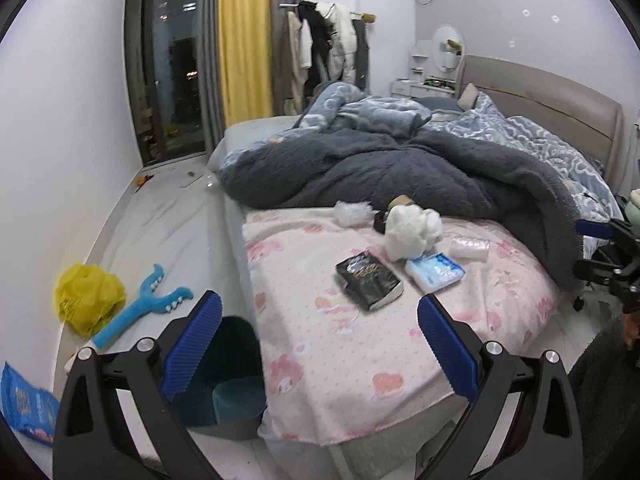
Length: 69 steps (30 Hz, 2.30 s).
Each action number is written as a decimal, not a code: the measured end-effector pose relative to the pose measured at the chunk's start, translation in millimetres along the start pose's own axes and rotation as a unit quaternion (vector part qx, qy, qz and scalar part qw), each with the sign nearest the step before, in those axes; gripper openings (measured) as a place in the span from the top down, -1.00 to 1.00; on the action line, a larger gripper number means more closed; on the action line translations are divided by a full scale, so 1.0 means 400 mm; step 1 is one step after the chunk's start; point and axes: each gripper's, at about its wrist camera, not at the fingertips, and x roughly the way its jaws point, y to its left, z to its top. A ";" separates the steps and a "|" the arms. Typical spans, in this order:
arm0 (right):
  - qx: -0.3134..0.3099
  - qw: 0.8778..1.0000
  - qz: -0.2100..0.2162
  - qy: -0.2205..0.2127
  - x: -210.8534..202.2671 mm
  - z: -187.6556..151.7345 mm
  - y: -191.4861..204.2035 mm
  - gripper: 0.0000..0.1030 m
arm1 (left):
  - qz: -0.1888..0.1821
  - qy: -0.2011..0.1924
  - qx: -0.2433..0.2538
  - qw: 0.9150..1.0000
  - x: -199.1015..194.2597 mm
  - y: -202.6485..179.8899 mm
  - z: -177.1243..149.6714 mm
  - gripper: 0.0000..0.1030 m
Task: Collect trash
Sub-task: 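Grasp the bubble wrap with the right tool while the left tool grasps the black tissue pack, then carry the black pack with the left tool over the bin and release it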
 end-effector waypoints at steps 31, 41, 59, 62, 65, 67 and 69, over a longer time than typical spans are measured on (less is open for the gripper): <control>-0.102 0.985 0.071 0.123 0.431 0.041 -0.146 -0.13 | -0.203 0.088 0.152 0.963 0.372 -0.033 0.035 -0.76; -0.112 0.982 0.061 0.142 0.466 0.040 -0.155 0.30 | -0.244 0.113 0.186 0.945 0.434 -0.052 0.033 -0.74; -0.031 0.996 0.074 0.032 0.446 0.229 -0.113 0.32 | -0.253 0.125 0.178 0.943 0.480 -0.062 0.031 -0.26; -0.027 0.996 0.078 0.020 0.440 0.257 -0.087 0.32 | -0.255 0.114 0.145 0.949 0.469 -0.042 0.045 -0.05; -0.019 0.997 0.080 0.007 0.431 0.282 -0.061 0.32 | -0.252 0.112 0.113 0.955 0.465 -0.021 0.047 0.02; -0.016 0.997 0.080 0.004 0.431 0.299 -0.041 0.32 | -0.249 0.108 0.100 0.957 0.455 -0.013 0.048 0.08; -0.017 0.996 0.084 -0.001 0.431 0.319 -0.015 0.32 | -0.243 0.106 0.100 0.959 0.449 -0.010 0.054 0.12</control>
